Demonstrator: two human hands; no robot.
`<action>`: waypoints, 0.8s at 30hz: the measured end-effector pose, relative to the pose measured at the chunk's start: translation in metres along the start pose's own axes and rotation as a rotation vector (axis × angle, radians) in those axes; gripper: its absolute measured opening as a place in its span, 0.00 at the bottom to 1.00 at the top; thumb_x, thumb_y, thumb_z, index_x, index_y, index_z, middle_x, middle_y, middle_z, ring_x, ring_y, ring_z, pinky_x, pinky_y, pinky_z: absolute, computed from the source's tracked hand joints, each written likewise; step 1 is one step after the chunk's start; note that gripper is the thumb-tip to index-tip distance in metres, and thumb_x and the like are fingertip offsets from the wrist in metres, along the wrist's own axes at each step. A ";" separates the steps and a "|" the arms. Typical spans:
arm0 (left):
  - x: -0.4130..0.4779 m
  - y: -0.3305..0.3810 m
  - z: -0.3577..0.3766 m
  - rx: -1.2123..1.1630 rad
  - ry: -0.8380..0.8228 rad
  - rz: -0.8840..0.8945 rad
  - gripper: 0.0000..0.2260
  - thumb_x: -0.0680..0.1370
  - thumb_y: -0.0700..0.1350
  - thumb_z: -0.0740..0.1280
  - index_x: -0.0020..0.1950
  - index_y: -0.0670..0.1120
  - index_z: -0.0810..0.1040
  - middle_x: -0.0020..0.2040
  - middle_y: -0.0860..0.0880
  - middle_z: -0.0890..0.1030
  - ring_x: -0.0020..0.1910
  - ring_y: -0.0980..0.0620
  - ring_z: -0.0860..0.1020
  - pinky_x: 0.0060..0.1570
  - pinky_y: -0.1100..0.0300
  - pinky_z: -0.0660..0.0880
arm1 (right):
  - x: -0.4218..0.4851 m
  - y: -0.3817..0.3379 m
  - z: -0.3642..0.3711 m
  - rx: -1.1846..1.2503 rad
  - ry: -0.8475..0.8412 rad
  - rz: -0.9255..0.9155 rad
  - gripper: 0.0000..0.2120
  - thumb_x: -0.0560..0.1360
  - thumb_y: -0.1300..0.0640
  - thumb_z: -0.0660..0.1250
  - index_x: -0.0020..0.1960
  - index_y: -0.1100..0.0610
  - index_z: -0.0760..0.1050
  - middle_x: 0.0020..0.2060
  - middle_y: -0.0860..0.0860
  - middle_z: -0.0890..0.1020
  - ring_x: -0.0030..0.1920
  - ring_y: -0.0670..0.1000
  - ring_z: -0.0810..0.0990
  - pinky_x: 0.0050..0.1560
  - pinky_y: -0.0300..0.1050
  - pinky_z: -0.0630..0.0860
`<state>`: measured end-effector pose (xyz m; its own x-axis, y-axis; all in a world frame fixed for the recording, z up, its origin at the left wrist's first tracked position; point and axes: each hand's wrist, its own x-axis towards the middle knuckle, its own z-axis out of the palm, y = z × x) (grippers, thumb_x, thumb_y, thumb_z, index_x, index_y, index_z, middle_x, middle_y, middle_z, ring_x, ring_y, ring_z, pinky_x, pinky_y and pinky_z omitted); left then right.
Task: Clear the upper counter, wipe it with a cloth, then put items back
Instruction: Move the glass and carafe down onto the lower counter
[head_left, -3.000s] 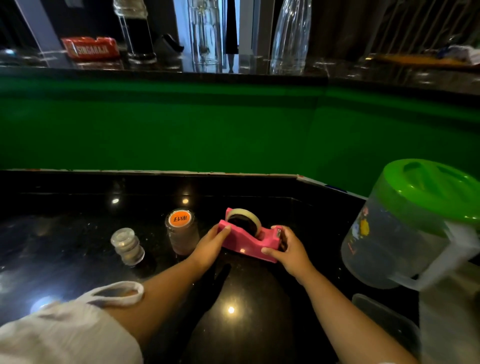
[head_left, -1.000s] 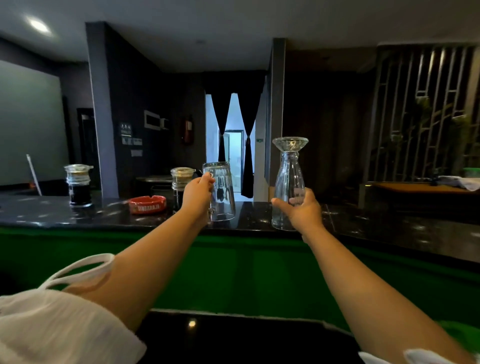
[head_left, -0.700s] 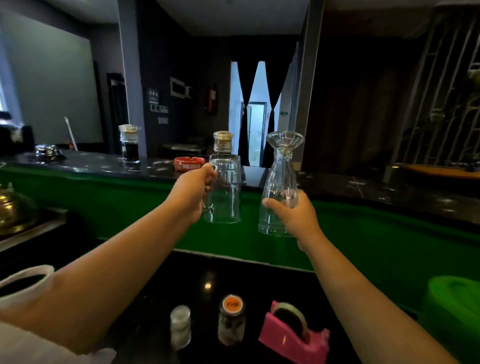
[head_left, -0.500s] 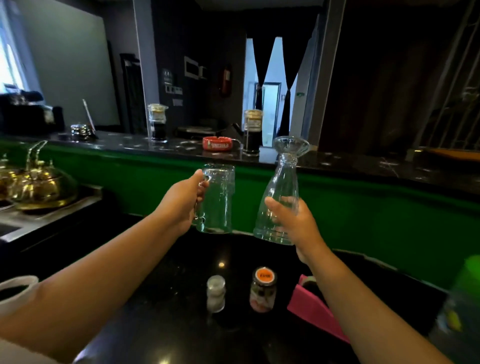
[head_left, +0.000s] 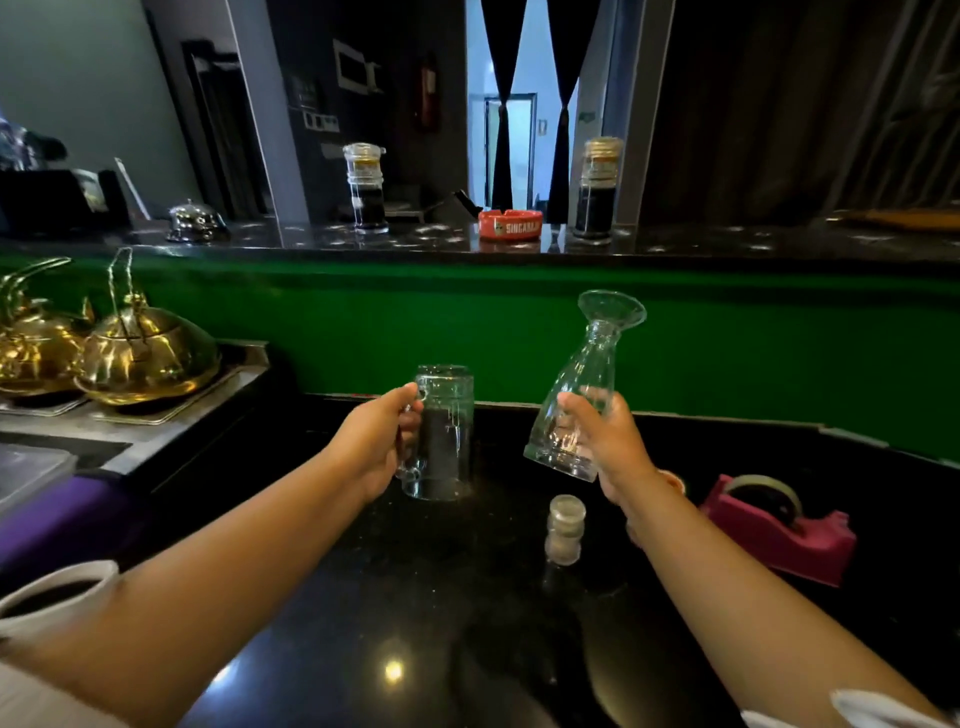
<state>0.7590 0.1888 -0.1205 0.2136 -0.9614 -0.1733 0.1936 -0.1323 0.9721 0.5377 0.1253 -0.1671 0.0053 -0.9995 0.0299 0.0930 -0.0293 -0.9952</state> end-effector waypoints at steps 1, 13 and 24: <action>0.004 -0.003 -0.005 -0.009 0.000 -0.025 0.14 0.81 0.47 0.57 0.35 0.47 0.68 0.21 0.55 0.65 0.19 0.59 0.63 0.29 0.63 0.61 | 0.004 0.003 0.003 0.027 -0.004 0.012 0.25 0.74 0.53 0.69 0.66 0.56 0.65 0.52 0.56 0.80 0.47 0.51 0.81 0.46 0.47 0.77; 0.088 -0.062 -0.006 -0.122 -0.044 -0.232 0.14 0.82 0.44 0.56 0.37 0.44 0.72 0.26 0.51 0.72 0.31 0.54 0.69 0.35 0.63 0.67 | 0.072 0.043 0.007 -0.242 0.109 0.040 0.29 0.69 0.59 0.75 0.63 0.51 0.62 0.57 0.55 0.77 0.57 0.56 0.77 0.55 0.51 0.74; 0.124 -0.127 0.009 0.136 -0.173 -0.127 0.15 0.81 0.47 0.55 0.37 0.48 0.72 0.31 0.51 0.70 0.36 0.53 0.69 0.55 0.53 0.65 | 0.104 0.079 -0.005 -0.677 0.123 0.165 0.40 0.61 0.59 0.81 0.67 0.59 0.65 0.64 0.57 0.74 0.66 0.58 0.72 0.65 0.50 0.71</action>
<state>0.7526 0.0841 -0.2644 0.0266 -0.9605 -0.2769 0.0750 -0.2743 0.9587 0.5410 0.0185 -0.2427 -0.1498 -0.9839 -0.0972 -0.5389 0.1637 -0.8263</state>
